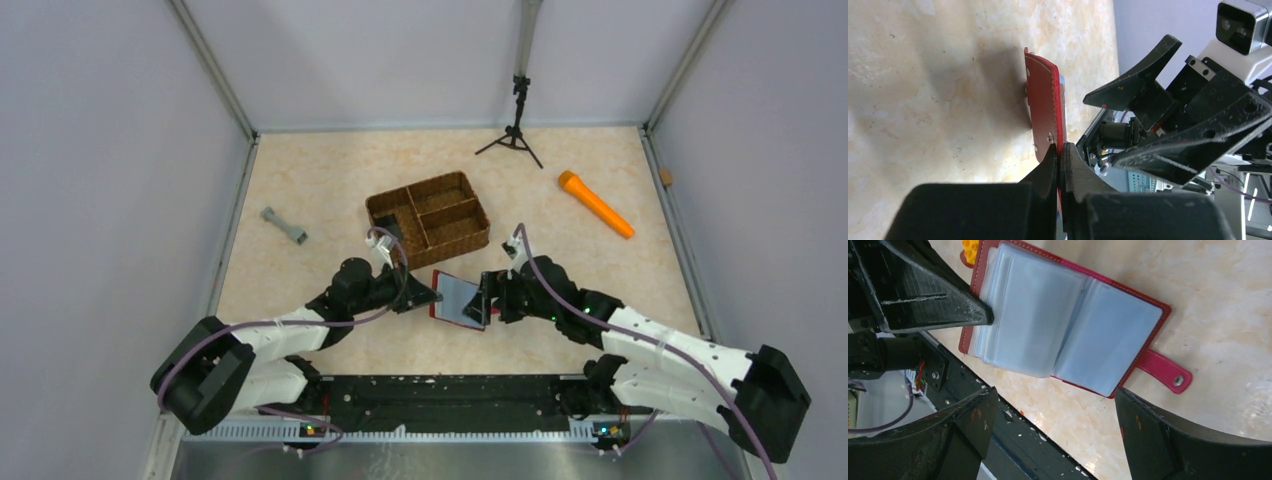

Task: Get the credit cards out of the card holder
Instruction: Remove the credit card from the card holder.

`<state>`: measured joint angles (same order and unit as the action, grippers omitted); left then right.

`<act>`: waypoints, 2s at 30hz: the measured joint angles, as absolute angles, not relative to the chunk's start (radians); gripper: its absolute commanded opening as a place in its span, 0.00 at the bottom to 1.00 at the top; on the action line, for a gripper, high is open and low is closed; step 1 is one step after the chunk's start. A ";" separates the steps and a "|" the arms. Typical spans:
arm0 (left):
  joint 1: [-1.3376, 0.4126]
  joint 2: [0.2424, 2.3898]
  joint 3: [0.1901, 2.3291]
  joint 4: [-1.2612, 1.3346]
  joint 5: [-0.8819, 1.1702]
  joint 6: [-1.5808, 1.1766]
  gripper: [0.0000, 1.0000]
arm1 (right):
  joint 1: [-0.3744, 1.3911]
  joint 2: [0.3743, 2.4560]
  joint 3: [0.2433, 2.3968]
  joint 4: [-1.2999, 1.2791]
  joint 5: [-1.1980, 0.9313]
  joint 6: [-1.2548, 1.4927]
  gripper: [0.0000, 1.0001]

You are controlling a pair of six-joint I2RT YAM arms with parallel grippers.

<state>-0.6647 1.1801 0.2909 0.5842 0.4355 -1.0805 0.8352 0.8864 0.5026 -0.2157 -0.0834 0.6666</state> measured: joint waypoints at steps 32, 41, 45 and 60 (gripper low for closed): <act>-0.673 1.261 0.293 0.701 0.449 -1.106 0.00 | 0.936 1.159 0.503 0.060 0.029 0.719 0.45; -0.673 1.245 0.293 0.709 0.460 -1.123 0.00 | 0.931 1.126 0.505 -0.111 0.171 0.698 0.81; -0.676 1.225 0.294 0.707 0.465 -1.123 0.00 | 0.927 1.073 0.505 -0.170 0.187 0.691 0.83; -0.676 1.220 0.299 0.709 0.482 -1.124 0.00 | 0.926 0.936 0.545 -0.151 0.099 0.683 0.91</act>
<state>-0.6762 1.2198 0.2993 0.7094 0.4820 -1.1240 0.9264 0.9356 0.5449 -0.1509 0.0994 0.6830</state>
